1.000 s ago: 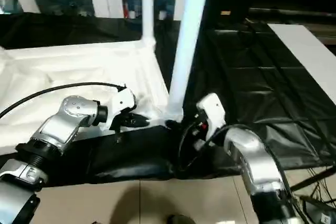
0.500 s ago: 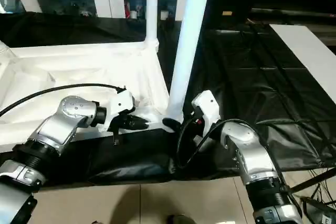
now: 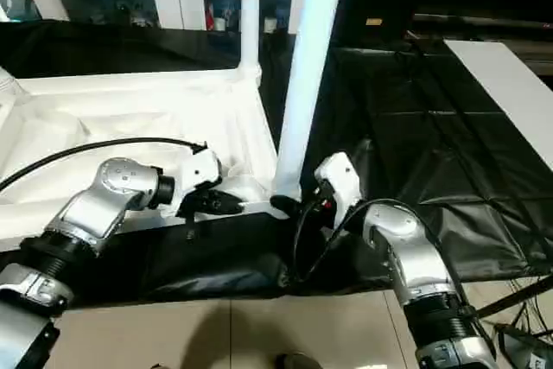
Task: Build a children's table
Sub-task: Rotate leg to tighten
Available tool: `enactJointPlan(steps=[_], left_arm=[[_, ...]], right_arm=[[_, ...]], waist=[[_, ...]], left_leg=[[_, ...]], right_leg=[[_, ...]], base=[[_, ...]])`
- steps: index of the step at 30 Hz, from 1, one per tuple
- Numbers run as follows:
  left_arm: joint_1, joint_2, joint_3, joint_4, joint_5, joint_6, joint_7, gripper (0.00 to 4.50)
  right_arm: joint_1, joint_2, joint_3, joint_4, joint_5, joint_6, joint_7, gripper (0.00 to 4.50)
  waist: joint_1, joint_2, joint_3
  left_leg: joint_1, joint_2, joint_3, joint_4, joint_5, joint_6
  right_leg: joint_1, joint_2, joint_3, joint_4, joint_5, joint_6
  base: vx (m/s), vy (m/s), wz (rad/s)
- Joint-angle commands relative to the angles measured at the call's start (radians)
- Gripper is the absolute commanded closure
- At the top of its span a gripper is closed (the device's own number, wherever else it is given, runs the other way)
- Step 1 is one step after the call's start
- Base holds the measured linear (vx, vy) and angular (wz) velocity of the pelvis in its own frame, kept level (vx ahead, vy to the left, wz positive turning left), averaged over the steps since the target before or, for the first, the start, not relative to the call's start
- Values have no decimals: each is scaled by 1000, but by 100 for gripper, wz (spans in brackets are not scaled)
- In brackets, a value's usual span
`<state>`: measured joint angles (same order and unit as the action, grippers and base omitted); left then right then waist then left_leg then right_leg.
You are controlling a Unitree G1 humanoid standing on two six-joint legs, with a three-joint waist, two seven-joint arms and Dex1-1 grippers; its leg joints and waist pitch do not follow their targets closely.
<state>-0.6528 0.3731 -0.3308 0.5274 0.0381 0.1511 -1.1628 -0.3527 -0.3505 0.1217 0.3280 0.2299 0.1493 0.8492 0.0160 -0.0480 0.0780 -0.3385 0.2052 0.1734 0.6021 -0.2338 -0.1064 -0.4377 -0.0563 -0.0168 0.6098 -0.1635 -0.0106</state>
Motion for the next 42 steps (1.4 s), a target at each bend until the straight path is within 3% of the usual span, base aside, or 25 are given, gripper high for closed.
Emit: enactJointPlan(steps=[1,6,7,11,12,13,15,16,18,24,26,28,31,33,35,37,38,42], left_arm=[[20,1,-38,-6,15,7,-32,450],[10,-15,-32,15,20,15,3,450],[1,-31,-26,34,25,19,35,450],[-31,-82,-10,95,43,24,139,450],[-48,-113,-3,120,50,32,192,450],[-58,-130,1,132,52,39,217,450],[-85,-169,3,160,68,69,288,450],[-85,-169,3,160,68,69,288,450],[-128,-228,22,208,72,107,389,450],[-212,-322,67,341,84,115,572,450],[-225,-336,71,366,86,107,598,450],[-235,-348,73,384,86,97,612,450],[-227,-340,69,374,85,79,592,450],[-216,-327,65,361,83,68,566,450],[-215,-324,65,364,84,61,559,450],[-210,-313,60,367,87,40,538,450],[-197,-294,52,358,90,19,506,450],[-176,-260,29,346,108,-3,465,450]], right_arm=[[-6,5,5,10,-5,-13,12,182],[-5,35,-10,27,-9,-29,-35,187],[2,55,-21,35,-12,-35,-75,187],[23,115,-53,59,-26,-47,-207,187],[28,153,-79,69,-29,-33,-298,188],[28,175,-92,76,-36,-26,-355,188],[22,221,-119,99,-58,-15,-487,188],[22,221,-119,99,-58,-15,-487,188],[1,278,-149,151,-101,-1,-674,188],[-78,410,-195,255,-110,-17,-915,188],[-104,445,-195,285,-112,-16,-951,188],[-129,479,-178,314,-118,-25,-962,188],[-131,487,-158,297,-115,-30,-910,188],[-120,472,-161,260,-109,-24,-890,132],[-119,467,-161,253,-111,-23,-884,116],[-112,443,-154,224,-126,-32,-868,101],[-92,399,-157,163,-117,-1,-834,90],[-47,300,-134,81,-147,31,-766,59]], waist=[[2,3,-71],[1,3,-70],[0,-3,-67],[-1,0,-63],[0,-1,-62],[2,-1,-60],[0,-1,-60],[-1,-1,-60],[-2,8,-62],[-3,7,-67],[-5,11,-68],[-3,7,-65],[-4,5,-63],[-4,3,-62],[-3,3,-62],[-10,3,-63],[-9,1,-63],[-7,1,-64]], left_leg=[[-10,12,10,-62,-24,121],[-10,12,10,-63,-33,113],[-11,11,11,-63,-41,112],[-6,9,11,-67,-101,74],[-7,7,10,-69,-109,59],[-4,8,10,-70,-113,55],[-9,7,7,-73,-110,41],[-9,6,7,-73,-109,38],[-7,4,7,-72,-103,31],[-9,-3,6,-71,-85,34],[-10,-4,6,-72,-74,34],[-10,-4,7,-72,-87,44],[-10,-3,7,-74,-112,51],[-11,-3,7,-74,-121,58],[-11,-2,6,-75,-116,62],[-20,-2,2,-75,-110,63],[-14,-1,4,-74,-102,65],[-14,0,6,-71,-82,79]], right_leg=[[78,-53,32,-48,-24,-316],[77,-54,33,-50,-43,-314],[76,-53,32,-53,-57,-310],[71,-53,34,-68,-177,-275],[70,-52,35,-73,-220,-248],[68,-52,35,-75,-230,-244],[68,-51,34,-76,-249,-223],[68,-51,34,-75,-250,-220],[65,-50,35,-75,-228,-219],[71,-46,34,-68,-141,-225],[71,-45,33,-66,-107,-229],[72,-46,33,-66,-94,-233],[72,-47,32,-69,-129,-228],[73,-48,33,-73,-152,-219],[73,-49,34,-72,-149,-219],[80,-50,32,-71,-148,-221],[77,-49,32,-72,-138,-221],[77,-49,35,-70,-115,-233]], base=[[0,0,0],[0,0,0],[0,0,0],[0,0,0],[0,0,0],[0,0,0],[0,0,0],[0,0,0],[0,0,0],[0,0,0],[0,0,0],[0,0,0],[0,0,0],[0,0,0],[0,0,0],[0,0,0],[0,0,0],[0,0,0]])
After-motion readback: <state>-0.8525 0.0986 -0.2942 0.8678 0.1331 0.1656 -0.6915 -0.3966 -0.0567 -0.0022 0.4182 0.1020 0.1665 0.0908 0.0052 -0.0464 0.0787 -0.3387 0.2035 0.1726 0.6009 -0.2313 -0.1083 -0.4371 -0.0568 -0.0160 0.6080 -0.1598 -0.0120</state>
